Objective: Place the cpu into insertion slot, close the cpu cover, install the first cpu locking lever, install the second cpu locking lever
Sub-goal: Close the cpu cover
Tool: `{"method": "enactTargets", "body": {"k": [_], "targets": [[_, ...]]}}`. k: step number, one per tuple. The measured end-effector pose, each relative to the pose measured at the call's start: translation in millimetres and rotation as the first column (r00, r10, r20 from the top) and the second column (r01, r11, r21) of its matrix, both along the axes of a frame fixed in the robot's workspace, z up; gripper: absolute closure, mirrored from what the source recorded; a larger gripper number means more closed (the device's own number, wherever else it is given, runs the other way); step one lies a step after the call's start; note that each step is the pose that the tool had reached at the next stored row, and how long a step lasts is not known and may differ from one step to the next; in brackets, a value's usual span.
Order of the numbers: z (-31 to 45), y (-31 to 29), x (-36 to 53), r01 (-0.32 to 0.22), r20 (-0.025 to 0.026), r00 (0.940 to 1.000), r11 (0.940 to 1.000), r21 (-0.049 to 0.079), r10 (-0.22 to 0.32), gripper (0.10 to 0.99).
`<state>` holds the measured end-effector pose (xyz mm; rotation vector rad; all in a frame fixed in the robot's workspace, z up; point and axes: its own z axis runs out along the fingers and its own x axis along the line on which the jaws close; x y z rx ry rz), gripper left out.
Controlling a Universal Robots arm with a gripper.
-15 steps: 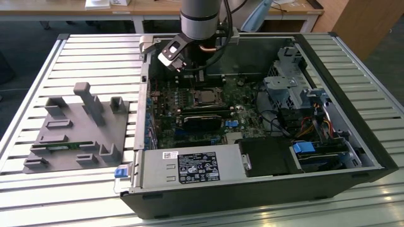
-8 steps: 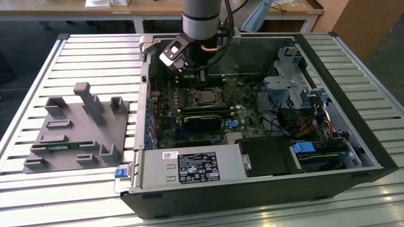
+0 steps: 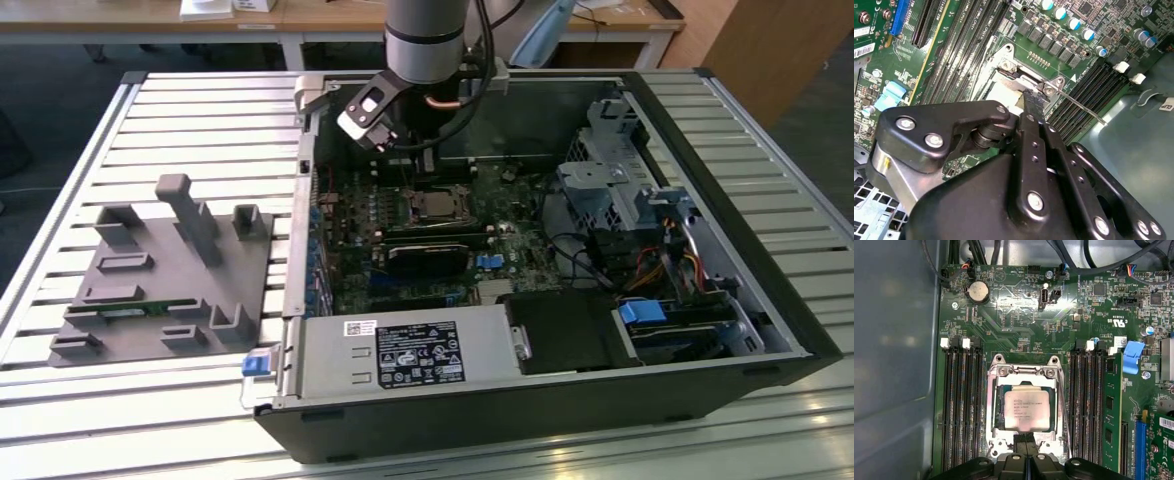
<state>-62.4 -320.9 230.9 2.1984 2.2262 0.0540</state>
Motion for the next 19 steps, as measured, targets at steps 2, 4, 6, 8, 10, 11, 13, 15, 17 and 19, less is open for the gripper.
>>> {"method": "enactTargets", "body": {"k": [2,4,6,8,10,11,13,15,17,19], "targets": [[0.0,0.0,0.0,0.0,0.0,1.0,1.0,0.0,0.0,0.98],[0.0,0.0,0.1,0.0,0.0,1.0,1.0,0.0,0.0,0.98],[-0.1,0.0,0.1,0.0,-0.0001,1.0,1.0,0.0,0.0,0.98],[-0.7,0.0,0.1,0.0,0.0001,1.0,1.0,0.0,0.0,0.98],[-1.6,0.0,0.1,0.0,-0.0002,1.0,1.0,0.0,0.0,0.98],[-2.1,0.0,0.1,0.0,-0.0005,1.0,1.0,0.0,0.0,0.98],[-3.0,0.0,0.1,0.0,-0.0014,1.0,1.0,0.0,0.0,0.98],[-4.1,0.0,0.1,0.0,-0.0024,1.0,1.0,0.0,0.0,0.98],[-5.3,0.0,0.1,0.0,-0.0032,1.0,1.0,0.0,0.0,0.98],[-6.7,0.0,0.1,0.0,-0.0041,1.0,1.0,0.0,0.0,0.98]]}}
